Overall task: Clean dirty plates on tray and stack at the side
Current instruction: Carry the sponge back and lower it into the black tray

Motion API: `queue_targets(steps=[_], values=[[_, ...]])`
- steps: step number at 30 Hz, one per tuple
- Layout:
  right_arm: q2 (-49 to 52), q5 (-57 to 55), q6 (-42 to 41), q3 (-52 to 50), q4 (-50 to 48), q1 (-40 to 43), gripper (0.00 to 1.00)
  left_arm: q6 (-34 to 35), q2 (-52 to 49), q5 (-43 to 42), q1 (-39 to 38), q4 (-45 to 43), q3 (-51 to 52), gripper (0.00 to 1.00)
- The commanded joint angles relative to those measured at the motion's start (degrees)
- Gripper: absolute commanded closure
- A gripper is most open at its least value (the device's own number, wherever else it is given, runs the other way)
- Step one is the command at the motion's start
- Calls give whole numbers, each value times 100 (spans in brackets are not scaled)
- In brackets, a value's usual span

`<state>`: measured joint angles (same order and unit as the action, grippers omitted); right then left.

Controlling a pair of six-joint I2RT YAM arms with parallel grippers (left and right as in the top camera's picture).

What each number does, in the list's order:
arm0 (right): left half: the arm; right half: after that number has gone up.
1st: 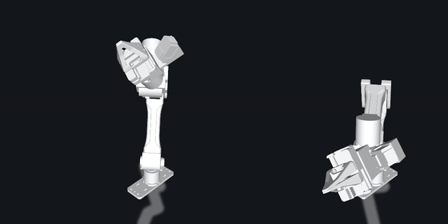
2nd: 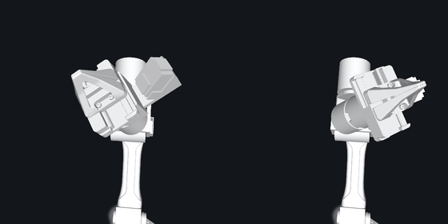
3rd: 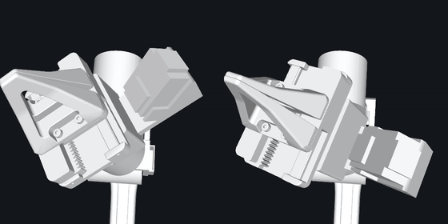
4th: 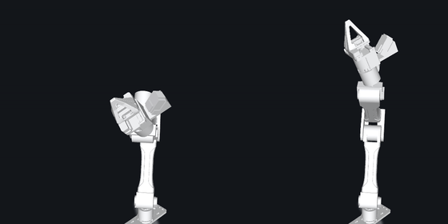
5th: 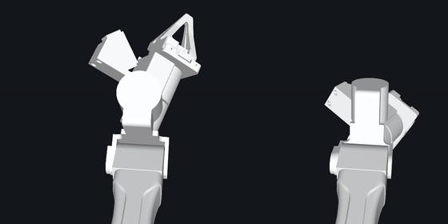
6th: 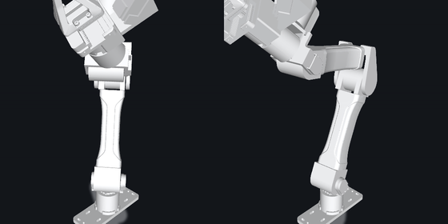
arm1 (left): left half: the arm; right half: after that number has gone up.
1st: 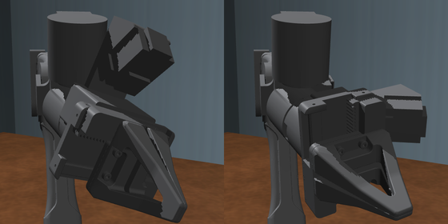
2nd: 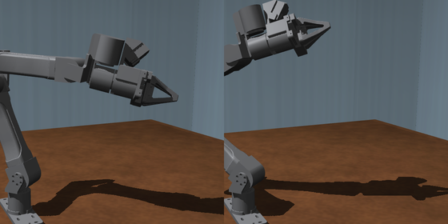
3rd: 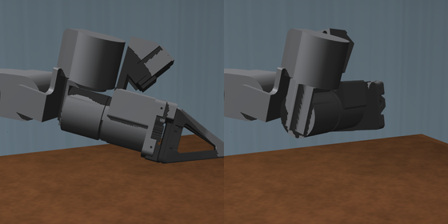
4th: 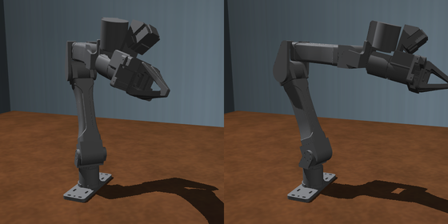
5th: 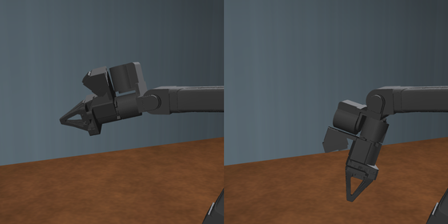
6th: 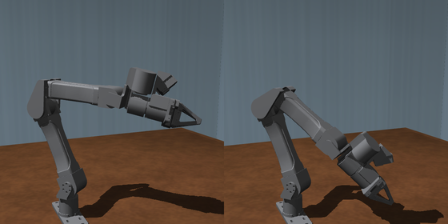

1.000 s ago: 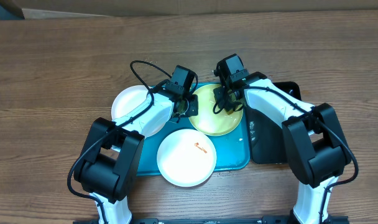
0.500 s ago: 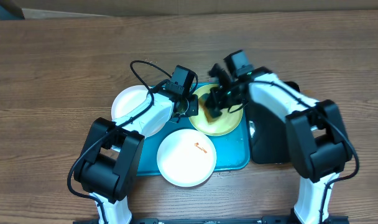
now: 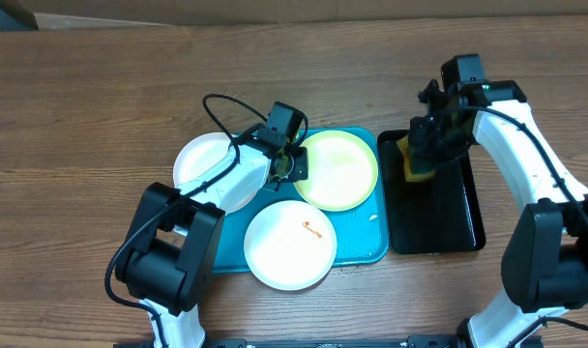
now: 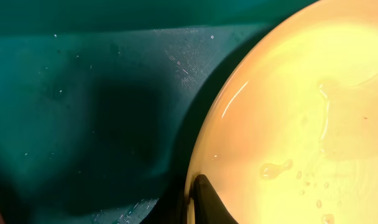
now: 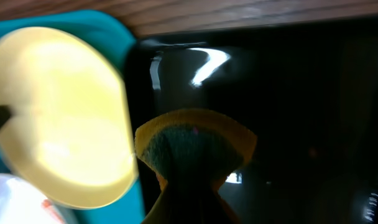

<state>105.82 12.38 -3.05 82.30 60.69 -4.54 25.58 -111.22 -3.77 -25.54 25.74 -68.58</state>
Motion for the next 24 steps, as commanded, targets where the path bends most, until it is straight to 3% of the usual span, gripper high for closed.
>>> queue_targets(steps=[1,13,16,20,24], values=[[-37,-857,-299,-411,-306,17,96,-24,-157,98,-37,50,17,91],[-33,-892,-295,-1781,-2094,11,96,-26,-157,98,-37,31,17,88],[-31,-892,-297,-1912,-2291,11,71,-24,-157,98,-37,33,17,84],[-39,-894,-291,-1882,-2291,11,53,-26,-157,98,-37,35,17,77],[-39,-890,-293,-1443,-1801,74,47,-26,-157,98,-37,35,17,64]])
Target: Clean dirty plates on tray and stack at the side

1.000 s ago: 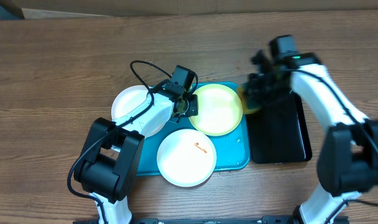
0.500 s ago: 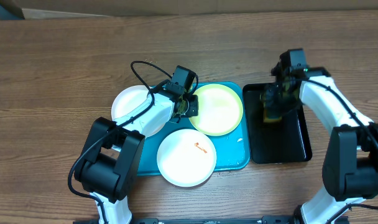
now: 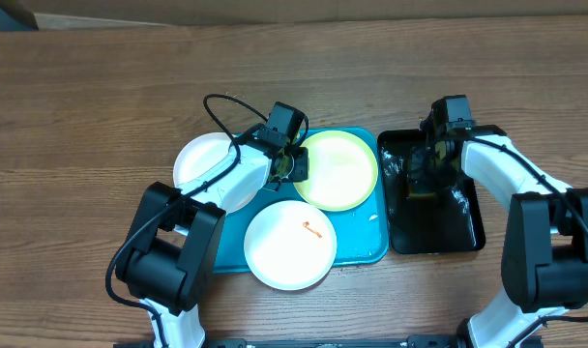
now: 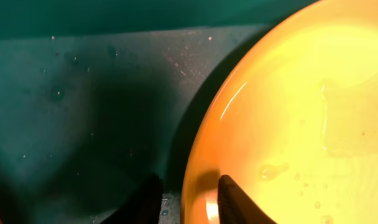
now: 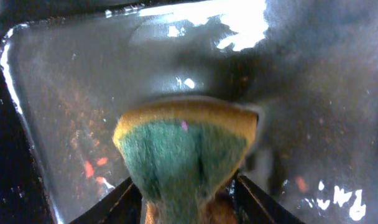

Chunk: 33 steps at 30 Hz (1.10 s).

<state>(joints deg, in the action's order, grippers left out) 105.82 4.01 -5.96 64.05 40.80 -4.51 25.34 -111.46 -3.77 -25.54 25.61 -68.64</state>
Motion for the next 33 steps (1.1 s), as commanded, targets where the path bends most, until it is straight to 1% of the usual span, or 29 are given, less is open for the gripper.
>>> queue_targets(steps=[1,3,4,6,8,10,13,16,19,20,25,33], values=[[-39,-55,-2,564,363,85,44,-2,-133,98,-37,48,24,63],[-39,-55,-2,885,643,125,38,-2,-133,98,-37,48,24,60],[-39,-55,-2,1091,807,157,34,-2,-133,98,-37,48,24,57],[-39,-55,-2,1438,1073,238,18,-2,-133,98,-37,48,24,51],[-39,-55,-4,1727,1263,334,9,-2,-136,98,-37,48,24,51],[-39,-52,-9,1904,1368,452,0,-2,-136,98,-37,48,24,53],[-37,-24,-24,1919,1434,577,0,-2,-136,98,-37,57,24,62],[-33,-33,-20,1917,1506,588,0,-2,-136,101,-37,74,24,74],[-33,-33,-20,1917,1488,588,0,-4,-136,101,-37,72,24,88],[-33,-33,-20,1917,1488,588,0,-2,-136,101,-37,70,24,96],[-33,-33,-20,1917,1486,588,0,-15,-129,101,-17,70,22,96],[-33,-33,-20,1917,1486,588,0,-299,-57,122,203,247,-286,96]])
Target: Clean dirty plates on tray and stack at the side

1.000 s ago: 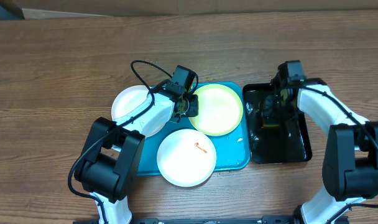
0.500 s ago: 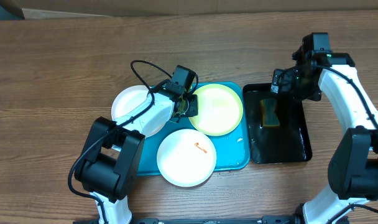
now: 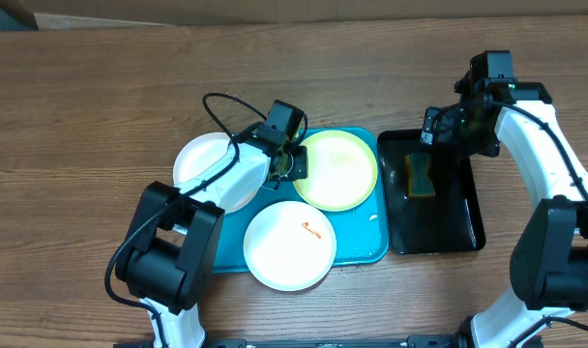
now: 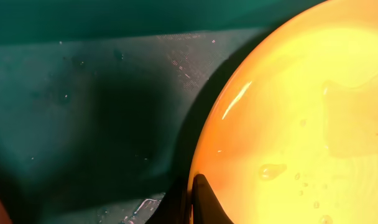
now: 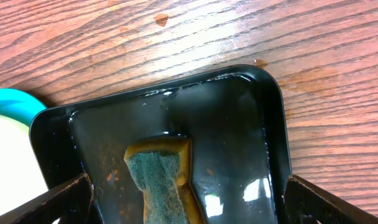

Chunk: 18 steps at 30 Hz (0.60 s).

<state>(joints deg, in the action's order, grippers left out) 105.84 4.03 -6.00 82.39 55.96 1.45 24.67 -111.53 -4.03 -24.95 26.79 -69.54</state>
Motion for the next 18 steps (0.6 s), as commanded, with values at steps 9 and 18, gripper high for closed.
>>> queue_targets(steps=[9,18], values=[[-35,-35,-15,83,-31,-9,0,-553,197,181,216,354,-608,96],[-35,-35,-15,83,-31,-9,0,-671,680,538,216,835,-1108,96]])
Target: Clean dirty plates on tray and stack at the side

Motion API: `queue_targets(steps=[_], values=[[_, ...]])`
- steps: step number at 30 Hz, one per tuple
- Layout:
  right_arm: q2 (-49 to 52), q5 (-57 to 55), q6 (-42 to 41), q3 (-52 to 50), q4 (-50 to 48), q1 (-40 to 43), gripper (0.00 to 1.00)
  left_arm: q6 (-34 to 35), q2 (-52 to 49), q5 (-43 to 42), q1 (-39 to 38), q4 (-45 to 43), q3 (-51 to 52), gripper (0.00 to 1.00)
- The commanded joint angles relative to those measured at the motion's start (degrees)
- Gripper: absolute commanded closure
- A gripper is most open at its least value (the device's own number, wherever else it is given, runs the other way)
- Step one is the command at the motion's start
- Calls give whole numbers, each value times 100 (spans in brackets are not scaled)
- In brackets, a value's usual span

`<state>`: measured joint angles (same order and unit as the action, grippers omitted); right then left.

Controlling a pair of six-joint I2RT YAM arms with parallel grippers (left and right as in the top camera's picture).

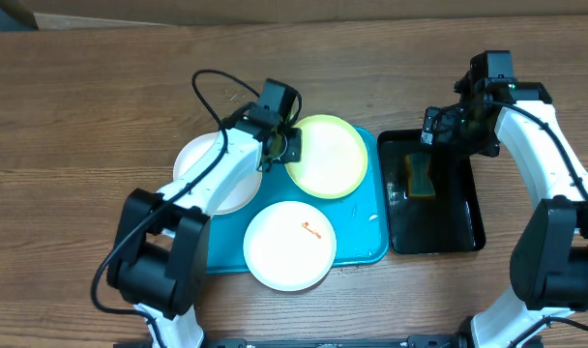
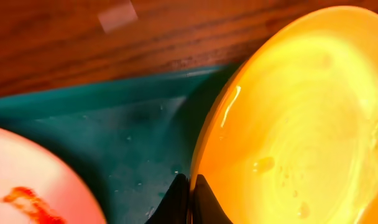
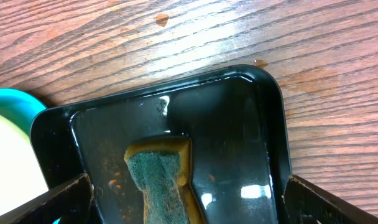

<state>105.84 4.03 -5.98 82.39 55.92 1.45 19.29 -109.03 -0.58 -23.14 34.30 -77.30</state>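
My left gripper (image 1: 278, 147) is shut on the left rim of the yellow-green plate (image 1: 327, 157), which is lifted over the back of the teal tray (image 1: 371, 242); the wrist view shows its fingers (image 2: 190, 200) pinching the wet plate (image 2: 288, 124). A white plate with an orange smear (image 1: 289, 244) lies at the tray's front. Another white plate (image 1: 205, 166) rests on the table left of the tray. My right gripper (image 3: 189, 193) hangs open above the yellow-and-green sponge (image 3: 164, 177), which lies in the black tray (image 1: 468, 227).
Water covers the bottom of the black tray (image 3: 239, 137). Bare wooden table (image 1: 101, 87) stretches left and behind both trays. My left arm's black cable (image 1: 212, 87) loops over the table behind the white plate.
My left gripper, still shut on the yellow-green plate, has lifted it and moved it back and left, past the tray's far edge. The right gripper and sponge have not moved.
My right gripper first held the sponge above the black tray while the left pinched the yellow plate's rim. Then the sponge was down in the tray's water and the left jaws stood apart. After that the right gripper was open above the sponge and the left shut again; now the plate is raised.
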Motion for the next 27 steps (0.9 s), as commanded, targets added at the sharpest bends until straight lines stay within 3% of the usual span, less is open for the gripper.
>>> queue_targets(steps=[1,14,16,20,27], values=[[-35,-35,-17,83,-26,-9,0,-136,481,192,35,105,-376,96],[-35,-48,-42,83,-168,-9,0,-136,774,118,-146,319,-667,96],[-35,-46,-579,105,-258,83,0,-144,774,125,-275,317,-752,96],[-35,94,-1073,111,-476,562,0,-151,774,409,-625,289,-946,96],[-35,918,-1082,111,-645,1958,0,-155,769,1292,-1523,-9,-1032,96]])
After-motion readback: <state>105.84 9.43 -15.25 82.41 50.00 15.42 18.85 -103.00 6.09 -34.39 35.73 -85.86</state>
